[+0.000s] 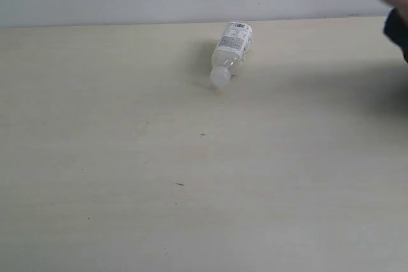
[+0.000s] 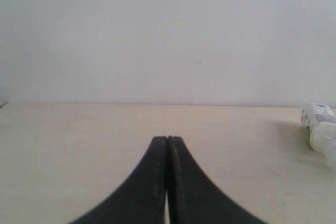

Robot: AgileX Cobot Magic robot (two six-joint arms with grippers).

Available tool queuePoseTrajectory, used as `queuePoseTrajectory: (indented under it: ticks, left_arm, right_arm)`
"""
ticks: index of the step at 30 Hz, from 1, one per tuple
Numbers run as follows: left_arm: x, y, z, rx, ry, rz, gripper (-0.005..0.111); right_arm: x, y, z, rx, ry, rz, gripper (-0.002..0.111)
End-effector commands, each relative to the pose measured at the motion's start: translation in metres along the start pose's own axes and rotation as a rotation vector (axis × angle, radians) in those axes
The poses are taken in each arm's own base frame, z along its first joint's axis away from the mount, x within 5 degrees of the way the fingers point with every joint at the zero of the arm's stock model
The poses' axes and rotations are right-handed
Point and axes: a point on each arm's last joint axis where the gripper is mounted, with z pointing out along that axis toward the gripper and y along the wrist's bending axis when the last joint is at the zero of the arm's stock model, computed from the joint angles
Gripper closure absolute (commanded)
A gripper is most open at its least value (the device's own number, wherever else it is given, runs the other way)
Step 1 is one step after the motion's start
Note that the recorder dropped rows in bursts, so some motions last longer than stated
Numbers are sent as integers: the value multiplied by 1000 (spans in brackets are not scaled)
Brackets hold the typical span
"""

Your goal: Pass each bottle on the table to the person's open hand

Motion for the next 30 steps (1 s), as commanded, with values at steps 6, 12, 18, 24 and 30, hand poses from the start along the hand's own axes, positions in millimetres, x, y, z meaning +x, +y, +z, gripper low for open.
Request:
queuePoseTrajectory:
  ticks: [6,12,18,24,30]
  left_arm:
    - [-1,0,-1,4,-12,-2,107]
    - [-1,0,-1,4,-12,-2,107]
    - [-1,0,-1,4,-12,-2,107]
    - [-1,0,-1,4,-12,-2,107]
    - [-1,0,-1,4,-12,-2,107]
  right_arm:
    - [-7,2,-1,-23,-90,-7,107]
    - [-17,9,-2,-114,-198,204,107]
    - [-34,21,17,-203,-256,226,107]
    - [-57,39,87,-221,65,319,107]
    - [-80,70,185,-248,423,278,107]
